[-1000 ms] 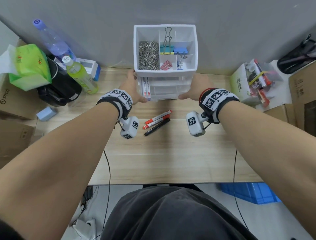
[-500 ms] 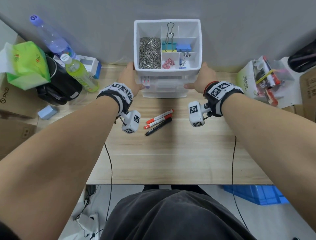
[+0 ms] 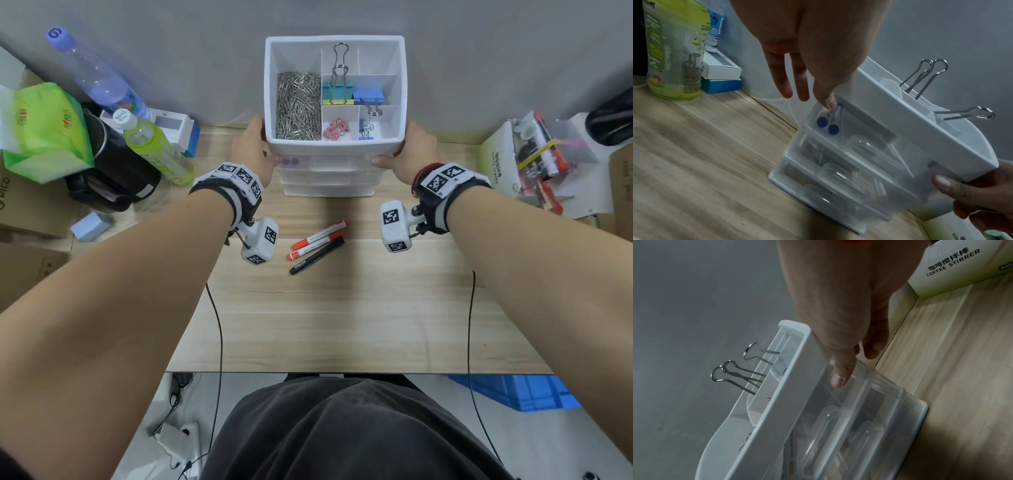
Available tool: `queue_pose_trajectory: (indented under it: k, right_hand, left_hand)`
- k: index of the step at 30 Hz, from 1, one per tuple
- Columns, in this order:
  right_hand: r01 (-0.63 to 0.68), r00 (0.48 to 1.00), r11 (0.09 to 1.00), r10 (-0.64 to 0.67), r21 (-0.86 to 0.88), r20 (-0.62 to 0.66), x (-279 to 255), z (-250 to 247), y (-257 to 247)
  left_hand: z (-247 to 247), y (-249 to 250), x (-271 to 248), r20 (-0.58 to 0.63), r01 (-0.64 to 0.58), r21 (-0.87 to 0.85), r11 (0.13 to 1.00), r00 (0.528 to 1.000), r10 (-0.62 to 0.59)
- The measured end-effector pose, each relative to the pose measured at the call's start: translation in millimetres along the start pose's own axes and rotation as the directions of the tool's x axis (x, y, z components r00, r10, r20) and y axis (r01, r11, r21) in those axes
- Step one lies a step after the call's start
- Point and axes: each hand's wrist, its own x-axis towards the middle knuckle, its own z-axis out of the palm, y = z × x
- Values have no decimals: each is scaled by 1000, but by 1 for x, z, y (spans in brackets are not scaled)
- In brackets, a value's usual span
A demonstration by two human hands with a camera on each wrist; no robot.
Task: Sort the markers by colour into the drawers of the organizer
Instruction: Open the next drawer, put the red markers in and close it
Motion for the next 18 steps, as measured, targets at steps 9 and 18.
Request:
queue_pose_trajectory:
  k: [9, 18]
  right_hand:
    - [-236, 896, 942, 305, -237, 323, -17, 21, 5]
    - [-36, 867, 981, 126, -191, 482, -43, 90, 15]
  left_hand:
    - [22, -15, -18, 193, 228, 196, 954, 944, -266]
    - [90, -52, -61, 390, 188, 233, 954, 881, -269]
